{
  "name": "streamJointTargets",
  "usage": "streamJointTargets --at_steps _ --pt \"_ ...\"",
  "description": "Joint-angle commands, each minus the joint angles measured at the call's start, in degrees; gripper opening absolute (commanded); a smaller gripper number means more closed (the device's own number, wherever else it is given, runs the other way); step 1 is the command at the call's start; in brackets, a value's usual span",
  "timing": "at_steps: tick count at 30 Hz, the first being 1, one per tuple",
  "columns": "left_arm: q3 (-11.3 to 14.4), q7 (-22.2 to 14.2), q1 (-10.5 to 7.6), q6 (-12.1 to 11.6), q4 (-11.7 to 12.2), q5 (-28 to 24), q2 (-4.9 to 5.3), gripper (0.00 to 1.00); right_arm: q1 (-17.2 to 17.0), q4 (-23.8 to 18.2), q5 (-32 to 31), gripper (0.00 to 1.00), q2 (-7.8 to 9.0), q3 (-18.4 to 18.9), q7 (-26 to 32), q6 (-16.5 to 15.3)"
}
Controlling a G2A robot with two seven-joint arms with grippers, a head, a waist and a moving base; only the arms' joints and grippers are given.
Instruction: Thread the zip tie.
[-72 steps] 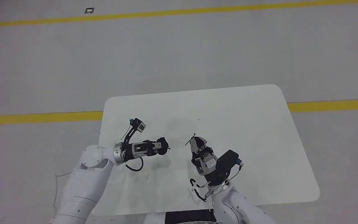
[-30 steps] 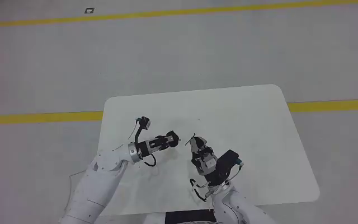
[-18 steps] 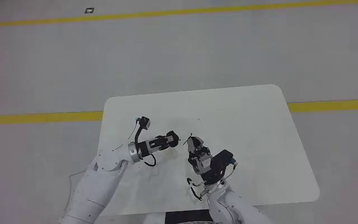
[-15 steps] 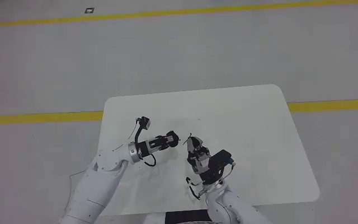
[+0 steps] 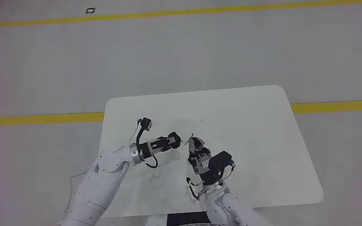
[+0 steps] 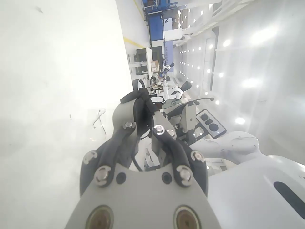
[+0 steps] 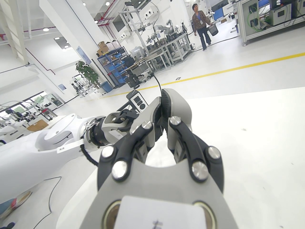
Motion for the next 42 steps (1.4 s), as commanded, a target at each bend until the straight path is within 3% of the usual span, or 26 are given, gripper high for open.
streamJointTargets --at_steps 1,13,42 --pt "0.0 0.0 0.0 0.0 0.0 0.0 0.0 0.0 0.2 0.0 0.2 0.0 -0.14 0.1 0.9 0.4" --pt "0.0 0.0 0.0 0.0 0.0 0.0 0.0 0.0 1.7 1.9 1.1 0.0 -1.83 -1.2 0.7 3.4" --pt "0.0 0.0 0.0 0.0 0.0 0.0 0.0 0.0 2.2 3.8 0.6 0.0 -4.22 -1.3 -0.4 3.8"
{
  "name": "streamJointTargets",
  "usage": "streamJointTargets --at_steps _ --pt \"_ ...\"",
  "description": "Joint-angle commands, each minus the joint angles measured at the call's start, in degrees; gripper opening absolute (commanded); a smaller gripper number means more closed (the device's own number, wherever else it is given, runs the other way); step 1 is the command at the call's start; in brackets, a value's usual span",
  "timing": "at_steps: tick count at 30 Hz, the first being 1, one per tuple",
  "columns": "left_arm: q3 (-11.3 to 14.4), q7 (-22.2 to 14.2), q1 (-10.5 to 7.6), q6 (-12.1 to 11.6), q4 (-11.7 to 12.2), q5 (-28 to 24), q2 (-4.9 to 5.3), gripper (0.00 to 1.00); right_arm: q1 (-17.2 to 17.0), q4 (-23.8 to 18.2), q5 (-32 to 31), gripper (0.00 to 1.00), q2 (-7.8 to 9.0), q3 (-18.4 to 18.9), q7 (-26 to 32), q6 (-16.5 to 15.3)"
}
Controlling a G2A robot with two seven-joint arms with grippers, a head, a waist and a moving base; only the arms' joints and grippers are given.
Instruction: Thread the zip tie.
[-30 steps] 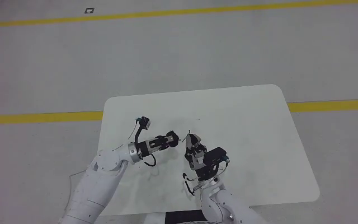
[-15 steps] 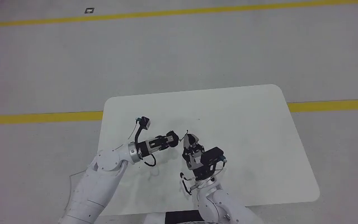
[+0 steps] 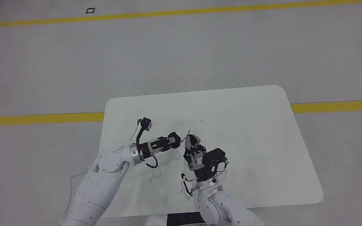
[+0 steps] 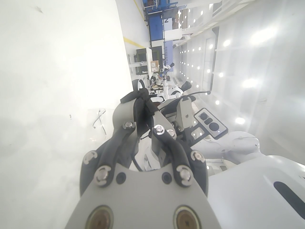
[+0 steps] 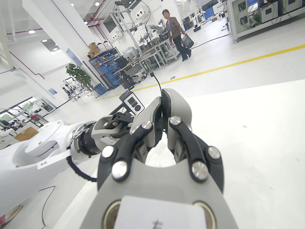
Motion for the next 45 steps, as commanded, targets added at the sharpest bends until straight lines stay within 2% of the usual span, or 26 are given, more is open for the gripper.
streamJointTargets --at_steps 1,11,45 --pt "0.0 0.0 0.0 0.0 0.0 0.0 0.0 0.0 0.0 0.0 -0.1 0.0 -0.1 0.1 -0.1 0.0" --pt "0.0 0.0 0.0 0.0 0.0 0.0 0.0 0.0 -0.2 0.4 -0.7 0.0 -0.7 0.6 0.4 0.8" --pt "0.0 0.0 0.0 0.0 0.0 0.0 0.0 0.0 -0.8 1.1 -2.0 0.0 -2.15 2.0 1.6 0.1"
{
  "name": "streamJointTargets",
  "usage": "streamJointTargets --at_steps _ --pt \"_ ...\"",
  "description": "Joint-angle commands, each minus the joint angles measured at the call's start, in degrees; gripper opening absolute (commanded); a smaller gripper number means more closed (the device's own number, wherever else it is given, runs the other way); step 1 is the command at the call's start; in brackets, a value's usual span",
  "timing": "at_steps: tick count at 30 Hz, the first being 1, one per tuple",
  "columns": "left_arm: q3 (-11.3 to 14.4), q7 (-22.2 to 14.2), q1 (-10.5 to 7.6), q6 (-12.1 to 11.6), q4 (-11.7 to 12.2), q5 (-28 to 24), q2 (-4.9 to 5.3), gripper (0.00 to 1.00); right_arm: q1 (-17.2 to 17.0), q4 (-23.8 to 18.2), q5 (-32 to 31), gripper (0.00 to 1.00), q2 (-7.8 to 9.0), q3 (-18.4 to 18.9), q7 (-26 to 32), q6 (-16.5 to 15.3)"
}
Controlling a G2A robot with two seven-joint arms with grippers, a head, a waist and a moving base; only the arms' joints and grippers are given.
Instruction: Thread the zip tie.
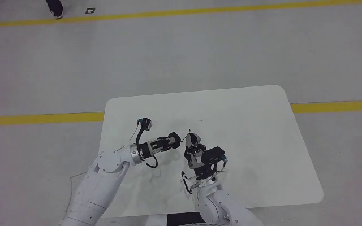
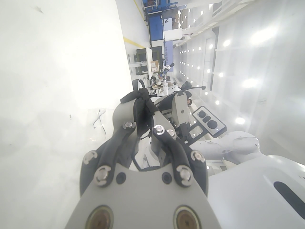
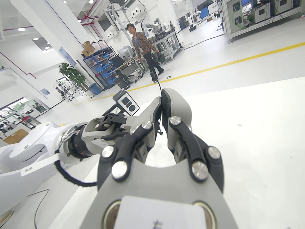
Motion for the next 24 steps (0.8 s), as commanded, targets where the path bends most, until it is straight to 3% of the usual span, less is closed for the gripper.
streamJointTargets --at_steps 1,24 --pt "0.0 0.0 0.0 0.0 0.0 0.0 0.0 0.0 0.0 0.0 -0.1 0.0 -0.05 0.1 0.1 0.1" --pt "0.0 0.0 0.0 0.0 0.0 0.0 0.0 0.0 -2.1 -0.7 -0.1 0.0 0.11 2.1 0.6 -2.2"
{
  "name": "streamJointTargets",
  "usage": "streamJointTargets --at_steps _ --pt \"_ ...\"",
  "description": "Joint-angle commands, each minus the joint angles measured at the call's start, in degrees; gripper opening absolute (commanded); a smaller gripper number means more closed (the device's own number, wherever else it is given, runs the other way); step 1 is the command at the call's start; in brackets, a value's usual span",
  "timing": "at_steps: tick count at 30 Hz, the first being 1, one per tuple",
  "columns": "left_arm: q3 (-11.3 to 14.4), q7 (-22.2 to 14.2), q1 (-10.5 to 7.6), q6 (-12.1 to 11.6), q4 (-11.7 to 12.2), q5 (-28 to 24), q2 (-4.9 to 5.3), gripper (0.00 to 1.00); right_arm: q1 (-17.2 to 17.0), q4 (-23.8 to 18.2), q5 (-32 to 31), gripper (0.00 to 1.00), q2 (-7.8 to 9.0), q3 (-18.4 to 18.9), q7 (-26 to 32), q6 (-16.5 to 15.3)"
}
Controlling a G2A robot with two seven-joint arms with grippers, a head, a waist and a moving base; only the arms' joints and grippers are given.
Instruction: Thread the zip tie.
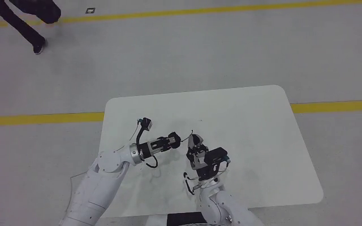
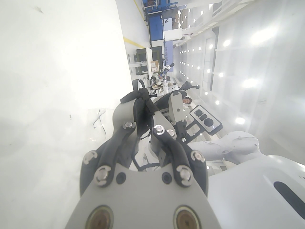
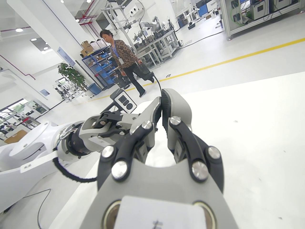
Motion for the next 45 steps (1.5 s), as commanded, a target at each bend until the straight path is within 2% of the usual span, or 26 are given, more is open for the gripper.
streamJointTargets --at_steps 1,9,26,37,45 --pt "0.0 0.0 0.0 0.0 0.0 0.0 0.0 0.0 -0.2 0.0 -0.1 0.0 0.02 0.2 0.2 -0.3" --pt "0.0 0.0 0.0 0.0 0.0 0.0 0.0 0.0 -0.6 0.0 0.2 0.0 0.03 0.7 1.4 -2.3" --pt "0.0 0.0 0.0 0.0 0.0 0.0 0.0 0.0 -0.6 0.5 -1.8 0.0 -0.25 1.0 2.9 -1.6" --pt "0.0 0.0 0.0 0.0 0.0 0.0 0.0 0.0 -0.4 0.6 -1.7 0.0 -0.37 0.6 3.7 -3.9" --pt "0.0 0.0 0.0 0.0 0.0 0.0 0.0 0.0 -0.3 0.6 -1.8 0.0 -0.4 0.6 4.2 -4.4"
